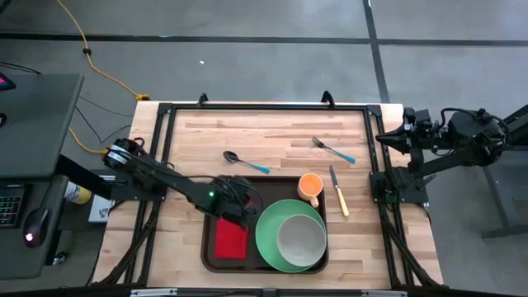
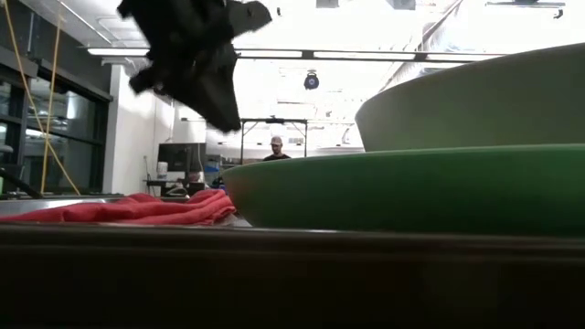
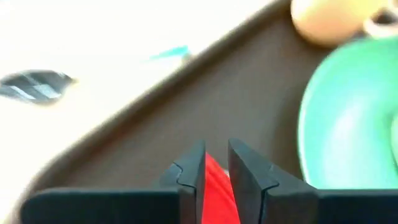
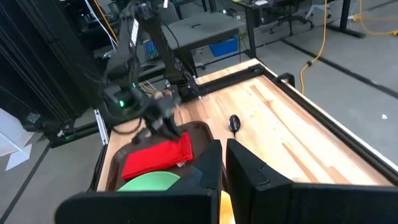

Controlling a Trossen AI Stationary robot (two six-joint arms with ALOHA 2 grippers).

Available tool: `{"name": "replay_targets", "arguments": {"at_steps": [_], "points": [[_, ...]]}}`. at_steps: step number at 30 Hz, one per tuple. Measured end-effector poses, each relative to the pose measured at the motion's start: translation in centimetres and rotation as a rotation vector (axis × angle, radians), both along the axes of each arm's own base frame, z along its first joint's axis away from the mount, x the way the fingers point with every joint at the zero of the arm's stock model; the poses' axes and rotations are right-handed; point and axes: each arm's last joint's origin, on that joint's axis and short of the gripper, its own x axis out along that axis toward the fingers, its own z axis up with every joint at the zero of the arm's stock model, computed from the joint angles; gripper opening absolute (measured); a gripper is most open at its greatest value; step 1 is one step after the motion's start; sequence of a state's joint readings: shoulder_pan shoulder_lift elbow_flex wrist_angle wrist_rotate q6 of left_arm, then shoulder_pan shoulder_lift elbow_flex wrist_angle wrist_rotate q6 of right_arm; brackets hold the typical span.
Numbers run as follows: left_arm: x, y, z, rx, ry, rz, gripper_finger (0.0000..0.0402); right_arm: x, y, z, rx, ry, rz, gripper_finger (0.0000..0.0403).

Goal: Set up tray
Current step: Put the yellow knife to the left of the green plate on the red napkin on the brown serving tray

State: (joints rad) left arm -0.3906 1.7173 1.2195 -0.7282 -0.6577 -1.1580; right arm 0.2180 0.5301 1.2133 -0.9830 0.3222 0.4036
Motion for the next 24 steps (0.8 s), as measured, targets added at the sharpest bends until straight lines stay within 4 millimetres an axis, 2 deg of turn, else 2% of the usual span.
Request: {"name": "replay_targets", "arguments": {"at_steps": [3,7,12,14,18,24], "points": [[-0.8,1.2,2.8,0.085,-0.044,0.046,0.0103,-0.1,-0.1,-0.4,0.031,0.039,-0.026,0.0000],[-3.0,3.4,6.0,0.159,-0.087,0.066,0.0102,-0.4,-0.4,-1.4,0.064,0.130,-0.138,0.0000],[-5.9,5.6,9.0,0.208,-0.125,0.031,0.0096,-1.0,-0.8,-2.8,0.071,0.265,-0.294,0.0000],[-6.8,6.1,9.7,0.231,-0.117,0.000,0.0095,-0.7,-0.7,-3.4,0.097,0.291,-0.327,0.0000],[-7.9,6.3,10.7,0.280,-0.116,-0.095,0.0097,1.0,-0.3,-5.5,0.158,0.339,-0.337,0.0000],[-9.7,6.7,11.4,0.349,-0.101,-0.249,0.0092,4.8,0.8,-11.1,0.281,0.488,-0.380,0.0000]]}}
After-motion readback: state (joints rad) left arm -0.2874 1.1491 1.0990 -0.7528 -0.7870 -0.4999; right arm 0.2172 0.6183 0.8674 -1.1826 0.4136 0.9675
